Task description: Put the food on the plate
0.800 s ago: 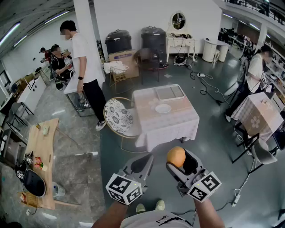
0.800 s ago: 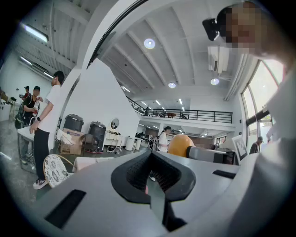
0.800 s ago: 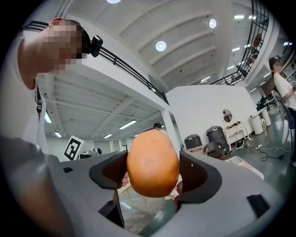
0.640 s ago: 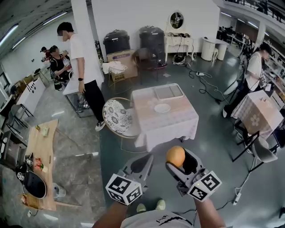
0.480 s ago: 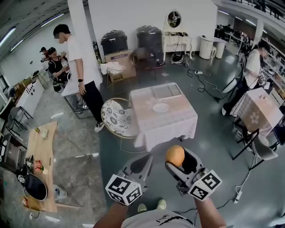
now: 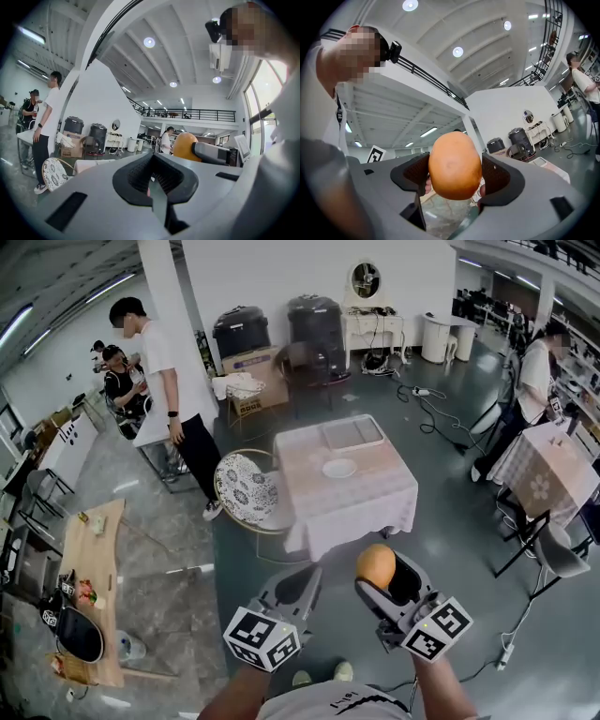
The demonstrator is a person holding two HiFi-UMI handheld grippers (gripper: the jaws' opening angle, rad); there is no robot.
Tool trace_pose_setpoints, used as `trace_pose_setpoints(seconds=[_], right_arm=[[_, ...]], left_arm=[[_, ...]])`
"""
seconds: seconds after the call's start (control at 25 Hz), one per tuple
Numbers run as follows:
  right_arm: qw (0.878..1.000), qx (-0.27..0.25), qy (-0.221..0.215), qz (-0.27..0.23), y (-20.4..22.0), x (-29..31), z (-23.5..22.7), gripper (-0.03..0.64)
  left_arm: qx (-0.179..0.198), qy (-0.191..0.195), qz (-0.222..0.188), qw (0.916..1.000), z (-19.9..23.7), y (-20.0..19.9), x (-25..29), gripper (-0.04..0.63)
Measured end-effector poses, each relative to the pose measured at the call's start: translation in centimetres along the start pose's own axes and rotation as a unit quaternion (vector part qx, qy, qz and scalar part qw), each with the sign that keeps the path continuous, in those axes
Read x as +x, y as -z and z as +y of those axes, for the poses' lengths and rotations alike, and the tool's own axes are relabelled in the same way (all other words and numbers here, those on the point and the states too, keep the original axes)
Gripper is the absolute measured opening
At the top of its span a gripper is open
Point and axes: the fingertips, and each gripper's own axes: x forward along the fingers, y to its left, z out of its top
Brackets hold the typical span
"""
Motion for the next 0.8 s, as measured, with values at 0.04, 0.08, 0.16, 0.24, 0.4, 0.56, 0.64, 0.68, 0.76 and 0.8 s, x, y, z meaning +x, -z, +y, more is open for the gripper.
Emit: trace_pose_setpoints(seconds=[0.04,0.08,0.16,0.24,0.4,0.56,0.64,0.68,0.76,0.8], right_arm=[[1.000,0.003,0.000,-0.002,-0.1,-0.1,-0.3,0.316],[1.000,0.006,0.000,-0.003,-0.1,-0.1,-0.5,0.316],[1.000,0.008,-0.003,-0.004,-0.1,-0.2,-0.7,0.316],[1.000,0.007,-0.006,-0.005,-0.3,-0.7,-1.2,0.316],[1.000,0.010,-0.007,-0.013,-0.9,-1.5,-2.8,0.316],[0.999,0.026,0.005,-0.021,-1.6,-2.1,-4.9,0.316],[0.999,0.028,0.009,-0.021,-1.7,-2.3,-5.5,0.316],[0.999,0.028,0.012,-0.021,-1.7,-2.4,-5.8,0.316],[0.999,0.029,0.019,-0.021,-1.7,-2.6,-6.7,0.316],[0.999,0.029,0.023,-0.021,-1.7,-2.6,-7.2,0.316]], left_arm=[[0.001,-0.001,0.002,1.0000,-0.1,0.1,0.2,0.003],[0.002,-0.002,0.003,1.0000,-0.1,0.1,0.4,0.003],[0.005,-0.005,0.004,1.0000,-0.2,0.2,0.5,0.003],[0.003,-0.007,0.000,1.0000,-0.5,0.2,0.8,0.003],[-0.003,-0.014,-0.016,0.9998,-0.8,-0.3,1.7,0.003],[-0.002,-0.020,-0.006,0.9998,-0.6,0.2,3.3,0.003],[-0.003,-0.017,-0.003,0.9998,-0.7,0.3,4.1,0.003],[-0.003,-0.014,-0.003,0.9999,-0.7,0.3,4.5,0.003],[-0.002,-0.007,-0.003,1.0000,-0.8,0.3,5.4,0.004],[-0.002,-0.005,-0.003,1.0000,-0.8,0.3,5.9,0.003]])
